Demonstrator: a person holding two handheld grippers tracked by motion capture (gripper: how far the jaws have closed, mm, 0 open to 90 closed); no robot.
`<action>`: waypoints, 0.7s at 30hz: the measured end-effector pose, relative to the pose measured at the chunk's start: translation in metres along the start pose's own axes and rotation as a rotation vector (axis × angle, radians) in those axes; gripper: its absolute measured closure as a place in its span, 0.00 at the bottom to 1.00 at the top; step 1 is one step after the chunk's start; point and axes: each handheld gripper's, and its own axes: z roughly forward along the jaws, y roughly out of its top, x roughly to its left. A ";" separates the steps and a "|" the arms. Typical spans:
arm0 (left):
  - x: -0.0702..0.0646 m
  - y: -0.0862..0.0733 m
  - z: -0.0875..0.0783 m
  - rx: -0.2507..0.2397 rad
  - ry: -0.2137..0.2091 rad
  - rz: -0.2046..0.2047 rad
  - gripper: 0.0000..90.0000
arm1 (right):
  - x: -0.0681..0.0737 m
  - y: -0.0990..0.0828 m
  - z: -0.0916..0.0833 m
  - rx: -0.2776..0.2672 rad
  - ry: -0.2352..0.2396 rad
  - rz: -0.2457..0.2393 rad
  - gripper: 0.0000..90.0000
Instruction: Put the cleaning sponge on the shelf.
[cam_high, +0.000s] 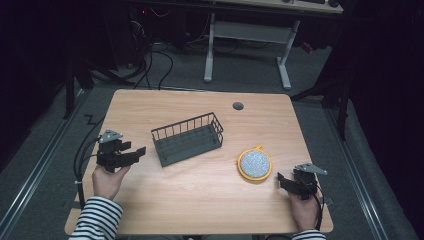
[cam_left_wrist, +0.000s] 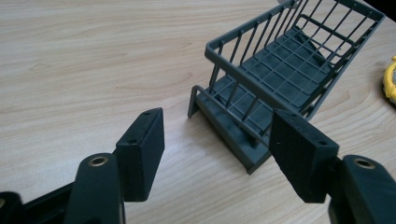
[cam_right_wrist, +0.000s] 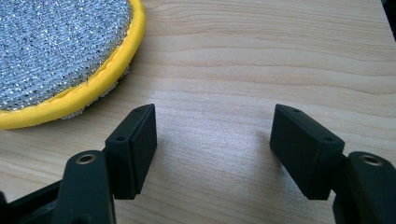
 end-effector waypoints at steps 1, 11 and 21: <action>-0.001 0.007 0.002 0.008 -0.003 0.008 0.41 | 0.000 0.000 0.000 0.000 0.000 0.000 0.36; -0.017 0.041 0.017 0.035 0.028 0.096 0.43 | 0.000 0.000 0.000 0.000 -0.004 0.004 0.36; -0.016 0.065 0.041 0.086 0.032 0.088 0.45 | 0.000 0.000 0.000 -0.001 -0.001 0.005 0.36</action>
